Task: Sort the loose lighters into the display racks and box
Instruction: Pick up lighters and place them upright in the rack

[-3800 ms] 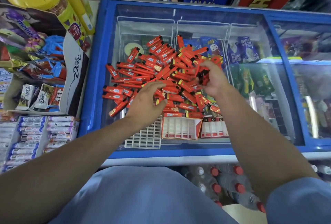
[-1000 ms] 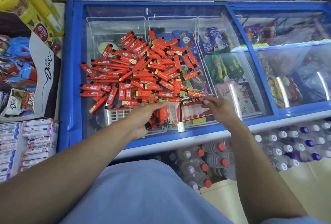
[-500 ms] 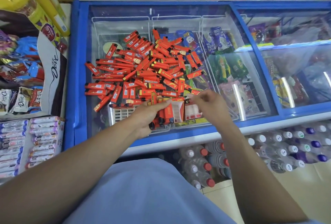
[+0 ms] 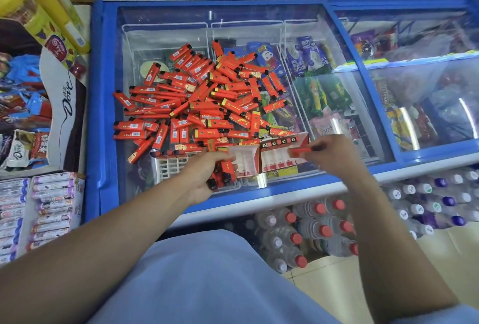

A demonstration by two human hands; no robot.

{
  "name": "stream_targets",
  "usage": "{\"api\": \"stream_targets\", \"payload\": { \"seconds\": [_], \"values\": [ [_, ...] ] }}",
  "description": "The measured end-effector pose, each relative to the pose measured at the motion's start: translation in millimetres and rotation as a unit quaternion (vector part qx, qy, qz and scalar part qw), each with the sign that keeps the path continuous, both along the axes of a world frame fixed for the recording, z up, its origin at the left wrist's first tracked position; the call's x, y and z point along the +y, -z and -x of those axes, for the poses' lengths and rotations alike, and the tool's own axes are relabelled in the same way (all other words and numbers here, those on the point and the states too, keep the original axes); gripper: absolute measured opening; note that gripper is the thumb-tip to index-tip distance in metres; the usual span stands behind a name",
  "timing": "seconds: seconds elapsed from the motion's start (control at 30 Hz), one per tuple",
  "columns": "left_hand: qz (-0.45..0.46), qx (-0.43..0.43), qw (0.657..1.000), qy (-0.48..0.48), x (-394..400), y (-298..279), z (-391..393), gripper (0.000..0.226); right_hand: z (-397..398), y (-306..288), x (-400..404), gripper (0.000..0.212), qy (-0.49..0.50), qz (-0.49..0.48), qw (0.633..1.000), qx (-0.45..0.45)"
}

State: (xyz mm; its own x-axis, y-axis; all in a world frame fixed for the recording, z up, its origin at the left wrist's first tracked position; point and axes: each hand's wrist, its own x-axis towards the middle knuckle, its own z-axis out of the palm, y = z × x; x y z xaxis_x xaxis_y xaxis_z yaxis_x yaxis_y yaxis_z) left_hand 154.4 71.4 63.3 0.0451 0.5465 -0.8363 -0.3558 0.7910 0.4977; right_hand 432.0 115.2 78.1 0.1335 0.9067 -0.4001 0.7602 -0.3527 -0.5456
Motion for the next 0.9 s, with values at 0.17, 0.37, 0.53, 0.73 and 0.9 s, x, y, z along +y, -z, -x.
{"api": "stream_targets", "payload": {
  "seconds": [0.17, 0.37, 0.53, 0.73, 0.9],
  "values": [
    [-0.007, -0.013, 1.0, 0.018, -0.6, -1.9, -3.8, 0.02, -28.0, 26.2, 32.5, 0.007, -0.109, -0.114, 0.974, -0.162],
    [-0.032, -0.017, 0.999, 0.032, -1.6, -3.4, -2.6, 0.03, -32.7, 53.4, 45.9, 0.03, -0.237, -0.16, 0.93, -0.229],
    [-0.037, -0.015, 0.999, 0.032, -3.2, -3.8, -2.5, 0.033, -31.6, 58.6, 46.9, 0.03, -0.224, -0.167, 0.934, -0.224],
    [-0.033, -0.013, 0.999, 0.029, -5.8, -7.1, -3.4, 0.03, -32.6, 58.8, 50.2, 0.035, -0.234, -0.144, 0.937, -0.217],
    [-0.026, -0.008, 0.999, 0.029, -7.0, -12.9, -3.5, 0.027, -39.7, 59.7, 54.9, 0.03, -0.203, -0.134, 0.956, -0.162]
  ]
}}
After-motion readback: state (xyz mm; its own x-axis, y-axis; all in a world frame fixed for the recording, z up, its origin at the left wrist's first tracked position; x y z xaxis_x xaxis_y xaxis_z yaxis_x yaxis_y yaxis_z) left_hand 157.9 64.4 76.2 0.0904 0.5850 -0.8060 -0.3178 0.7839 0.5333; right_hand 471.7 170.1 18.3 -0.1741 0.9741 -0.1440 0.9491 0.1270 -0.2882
